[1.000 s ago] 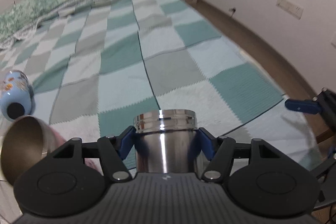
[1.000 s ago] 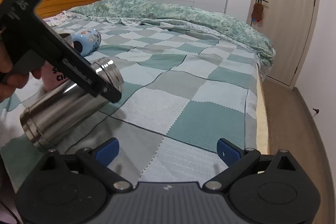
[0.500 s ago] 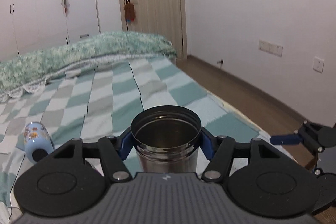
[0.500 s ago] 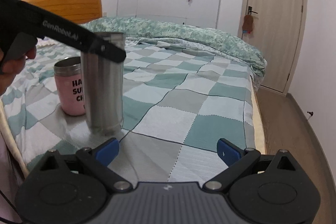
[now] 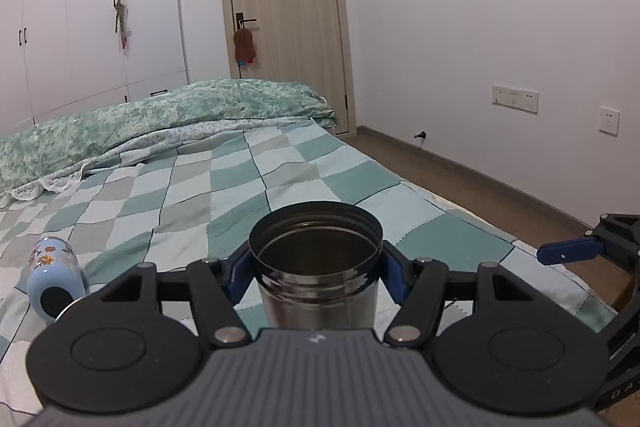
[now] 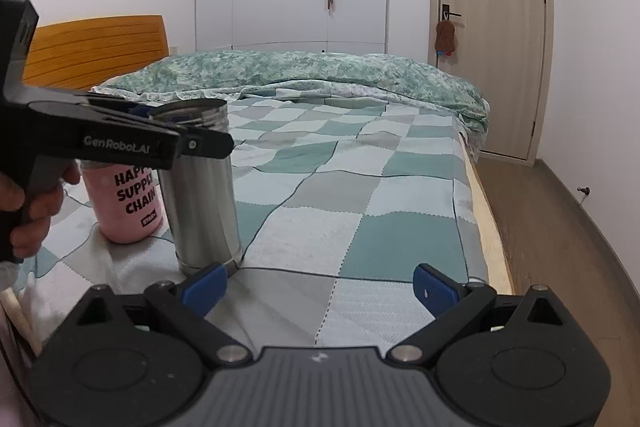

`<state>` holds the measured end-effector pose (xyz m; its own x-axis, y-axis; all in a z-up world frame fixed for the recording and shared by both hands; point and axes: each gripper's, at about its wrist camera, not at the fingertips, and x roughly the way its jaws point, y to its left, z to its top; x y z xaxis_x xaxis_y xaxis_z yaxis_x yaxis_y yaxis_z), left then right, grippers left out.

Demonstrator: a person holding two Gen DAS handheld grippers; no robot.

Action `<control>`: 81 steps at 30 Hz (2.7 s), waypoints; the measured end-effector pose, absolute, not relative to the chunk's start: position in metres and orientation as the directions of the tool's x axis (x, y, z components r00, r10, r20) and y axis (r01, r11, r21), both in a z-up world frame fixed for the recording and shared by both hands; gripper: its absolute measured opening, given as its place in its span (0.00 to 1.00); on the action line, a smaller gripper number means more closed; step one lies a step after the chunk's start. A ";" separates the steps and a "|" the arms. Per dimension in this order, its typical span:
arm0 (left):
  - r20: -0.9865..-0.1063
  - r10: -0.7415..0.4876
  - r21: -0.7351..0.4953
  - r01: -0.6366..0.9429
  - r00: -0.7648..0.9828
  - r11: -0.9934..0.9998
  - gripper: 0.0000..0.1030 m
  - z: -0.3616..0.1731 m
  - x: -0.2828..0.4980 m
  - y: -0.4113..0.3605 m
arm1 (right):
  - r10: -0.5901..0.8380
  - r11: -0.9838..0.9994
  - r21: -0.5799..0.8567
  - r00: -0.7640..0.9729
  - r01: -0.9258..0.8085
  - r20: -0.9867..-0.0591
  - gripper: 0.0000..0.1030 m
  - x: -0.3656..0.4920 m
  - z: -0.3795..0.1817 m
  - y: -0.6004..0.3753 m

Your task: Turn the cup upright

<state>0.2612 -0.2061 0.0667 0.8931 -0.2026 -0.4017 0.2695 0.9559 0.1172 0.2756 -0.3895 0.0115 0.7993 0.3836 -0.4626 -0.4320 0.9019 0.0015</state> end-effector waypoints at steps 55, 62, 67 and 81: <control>-0.150 0.072 0.038 -0.067 0.986 0.997 1.00 -0.002 0.007 -0.018 | 0.198 0.980 -0.002 0.970 -0.200 -0.138 1.00 0.079 -0.024 -0.248; -0.127 0.096 0.014 -0.095 0.987 0.995 1.00 -0.002 0.004 -0.015 | 0.190 0.982 0.010 0.974 -0.191 -0.119 1.00 0.076 -0.026 -0.253; -0.115 0.093 0.020 -0.092 0.989 0.996 1.00 -0.002 0.002 -0.017 | 0.183 0.983 0.022 0.977 -0.182 -0.113 1.00 0.074 -0.027 -0.256; -0.097 0.088 0.025 -0.086 0.991 0.996 1.00 -0.003 -0.001 -0.018 | 0.179 0.984 0.024 0.978 -0.177 -0.104 1.00 0.074 -0.028 -0.257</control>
